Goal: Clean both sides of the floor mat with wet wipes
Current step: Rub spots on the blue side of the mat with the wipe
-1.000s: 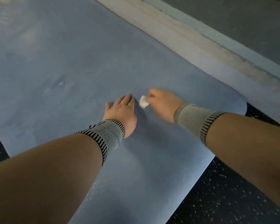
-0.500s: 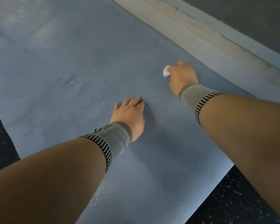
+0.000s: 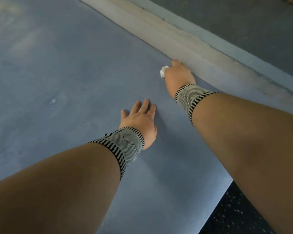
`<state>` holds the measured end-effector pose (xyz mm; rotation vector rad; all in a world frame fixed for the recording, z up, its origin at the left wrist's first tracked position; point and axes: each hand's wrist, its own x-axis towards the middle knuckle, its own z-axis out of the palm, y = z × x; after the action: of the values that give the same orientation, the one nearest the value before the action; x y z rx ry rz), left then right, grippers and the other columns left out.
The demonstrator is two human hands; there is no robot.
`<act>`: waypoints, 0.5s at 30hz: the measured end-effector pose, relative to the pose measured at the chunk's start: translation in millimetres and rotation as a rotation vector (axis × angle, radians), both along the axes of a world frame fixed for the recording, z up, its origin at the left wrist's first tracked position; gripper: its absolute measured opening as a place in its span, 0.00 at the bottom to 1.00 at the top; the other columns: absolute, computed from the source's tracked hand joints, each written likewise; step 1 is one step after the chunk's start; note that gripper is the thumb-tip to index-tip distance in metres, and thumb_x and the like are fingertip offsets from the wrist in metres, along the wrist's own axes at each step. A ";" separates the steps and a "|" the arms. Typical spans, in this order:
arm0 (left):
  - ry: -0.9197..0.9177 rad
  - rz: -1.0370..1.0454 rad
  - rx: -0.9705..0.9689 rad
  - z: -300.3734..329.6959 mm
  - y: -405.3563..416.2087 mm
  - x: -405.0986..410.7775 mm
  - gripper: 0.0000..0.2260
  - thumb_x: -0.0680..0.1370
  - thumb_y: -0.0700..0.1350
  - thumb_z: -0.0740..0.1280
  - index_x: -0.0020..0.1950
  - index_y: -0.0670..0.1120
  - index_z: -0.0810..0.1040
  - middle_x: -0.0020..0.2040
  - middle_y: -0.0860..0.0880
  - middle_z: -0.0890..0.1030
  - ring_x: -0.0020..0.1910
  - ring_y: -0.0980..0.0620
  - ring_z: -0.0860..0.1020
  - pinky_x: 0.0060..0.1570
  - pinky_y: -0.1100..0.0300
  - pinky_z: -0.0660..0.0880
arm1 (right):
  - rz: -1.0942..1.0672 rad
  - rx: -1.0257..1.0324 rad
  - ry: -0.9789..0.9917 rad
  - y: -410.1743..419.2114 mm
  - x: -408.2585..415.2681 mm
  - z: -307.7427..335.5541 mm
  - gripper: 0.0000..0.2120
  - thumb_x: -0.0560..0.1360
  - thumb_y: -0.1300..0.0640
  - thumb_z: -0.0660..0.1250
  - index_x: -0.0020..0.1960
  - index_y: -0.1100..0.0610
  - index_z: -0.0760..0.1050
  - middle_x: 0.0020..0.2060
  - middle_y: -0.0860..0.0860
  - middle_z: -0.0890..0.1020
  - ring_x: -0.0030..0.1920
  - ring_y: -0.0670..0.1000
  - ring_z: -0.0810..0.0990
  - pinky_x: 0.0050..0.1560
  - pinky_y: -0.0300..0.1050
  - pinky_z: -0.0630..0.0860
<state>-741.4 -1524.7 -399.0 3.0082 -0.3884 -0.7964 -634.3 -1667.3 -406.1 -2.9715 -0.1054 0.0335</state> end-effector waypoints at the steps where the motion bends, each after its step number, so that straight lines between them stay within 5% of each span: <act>1: 0.025 -0.002 0.027 2.5 -0.5 1.9 0.31 0.81 0.51 0.55 0.79 0.51 0.42 0.79 0.53 0.40 0.78 0.48 0.43 0.74 0.40 0.49 | -0.031 -0.008 -0.016 -2.4 0.0 0.7 0.13 0.79 0.64 0.56 0.60 0.63 0.73 0.60 0.62 0.72 0.58 0.62 0.72 0.52 0.53 0.71; 15: 0.072 -0.026 0.078 4.8 -0.4 3.9 0.30 0.82 0.53 0.53 0.79 0.50 0.40 0.79 0.53 0.38 0.78 0.49 0.42 0.73 0.38 0.48 | -0.327 0.080 -0.045 -73.0 -69.4 -5.1 0.13 0.78 0.66 0.57 0.61 0.64 0.72 0.59 0.60 0.72 0.58 0.61 0.71 0.54 0.51 0.72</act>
<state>-737.5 -1525.1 -394.2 3.0403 -0.4045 -0.9411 -703.7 -1740.4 -411.1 -2.8703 0.3647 -0.0761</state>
